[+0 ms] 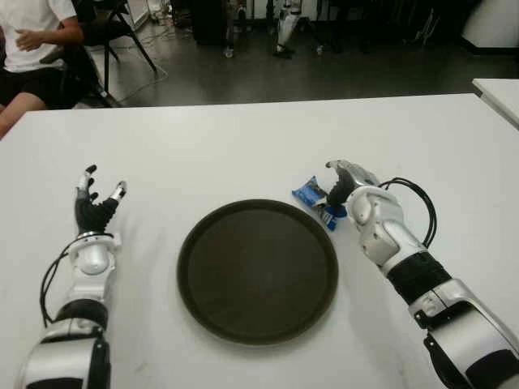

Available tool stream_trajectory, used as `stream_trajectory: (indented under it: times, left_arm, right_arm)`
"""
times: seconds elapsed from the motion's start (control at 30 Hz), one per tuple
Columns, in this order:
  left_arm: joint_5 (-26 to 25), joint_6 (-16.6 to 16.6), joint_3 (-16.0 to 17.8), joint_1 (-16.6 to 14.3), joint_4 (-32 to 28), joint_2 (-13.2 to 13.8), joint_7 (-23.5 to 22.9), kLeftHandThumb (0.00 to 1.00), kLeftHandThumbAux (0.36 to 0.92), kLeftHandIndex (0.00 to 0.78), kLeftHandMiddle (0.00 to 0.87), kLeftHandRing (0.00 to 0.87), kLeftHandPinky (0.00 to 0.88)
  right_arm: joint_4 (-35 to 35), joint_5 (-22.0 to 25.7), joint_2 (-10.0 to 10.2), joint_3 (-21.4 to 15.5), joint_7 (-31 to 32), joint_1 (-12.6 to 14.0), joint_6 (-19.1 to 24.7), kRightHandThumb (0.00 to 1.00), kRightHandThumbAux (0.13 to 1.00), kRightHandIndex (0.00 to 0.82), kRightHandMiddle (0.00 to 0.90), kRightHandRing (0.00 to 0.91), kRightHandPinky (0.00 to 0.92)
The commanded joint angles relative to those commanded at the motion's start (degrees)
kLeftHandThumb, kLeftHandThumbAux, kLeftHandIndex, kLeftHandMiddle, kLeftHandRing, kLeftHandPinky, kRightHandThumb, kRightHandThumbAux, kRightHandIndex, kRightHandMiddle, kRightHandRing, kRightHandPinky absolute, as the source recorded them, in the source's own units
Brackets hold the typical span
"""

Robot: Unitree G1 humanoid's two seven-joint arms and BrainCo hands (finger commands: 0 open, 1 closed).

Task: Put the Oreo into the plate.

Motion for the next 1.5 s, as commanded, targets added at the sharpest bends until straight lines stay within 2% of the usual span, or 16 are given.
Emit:
stream_trajectory:
  times: [0.33, 0.5, 0.63, 0.73, 1.3, 1.5]
  left_arm:
    - [-0.08, -0.09, 0.0, -0.03, -0.07, -0.12, -0.23, 0.0, 0.645, 0.0, 0.0, 0.0, 0.0]
    - [-0.05, -0.23, -0.02, 0.11, -0.27, -0.11, -0.19, 0.0, 0.642, 0.0, 0.0, 0.0, 0.0]
    - [0.4, -0.1, -0.39, 0.01, -0.3, -0.19, 0.11, 0.0, 0.635, 0.0, 0.0, 0.0, 0.0]
    - [0.39, -0.1, -0.41, 0.07, -0.32, -0.21, 0.15, 0.0, 0.638, 0.0, 0.0, 0.0, 0.0]
    - [0.49, -0.11, -0.5, 0.42, -0.55, 0.2, -0.14, 0.0, 0.63, 0.0, 0.0, 0.0, 0.0]
    - [0.49, 0.18, -0.43, 0.23, -0.36, 0.28, 0.2, 0.0, 0.63, 0.0, 0.0, 0.0, 0.0]
  right_arm:
    - [0.44, -0.2, -0.02, 0.56, 0.56, -0.33, -0.1, 0.0, 0.748, 0.0, 0.0, 0.0, 0.0]
    - [2.86, -0.02, 0.53, 1.04, 0.59, -1.14, -0.67, 0.0, 0.751, 0.0, 0.0, 0.0, 0.0]
    - [12.62, 0.77, 2.93, 1.34, -2.3, -3.36, -3.95, 0.0, 0.744, 0.0, 0.0, 0.0, 0.0]
    - [16.14, 1.19, 3.67, 0.99, -2.83, -4.56, -4.92, 0.0, 0.734, 0.0, 0.0, 0.0, 0.0]
    - [27.07, 3.12, 5.76, 0.2, -3.87, -8.59, -8.01, 0.0, 0.74, 0.0, 0.0, 0.0, 0.0]
    - [32.44, 3.26, 6.71, 0.87, -1.82, -11.05, -8.31, 0.0, 0.72, 0.0, 0.0, 0.0, 0.0]
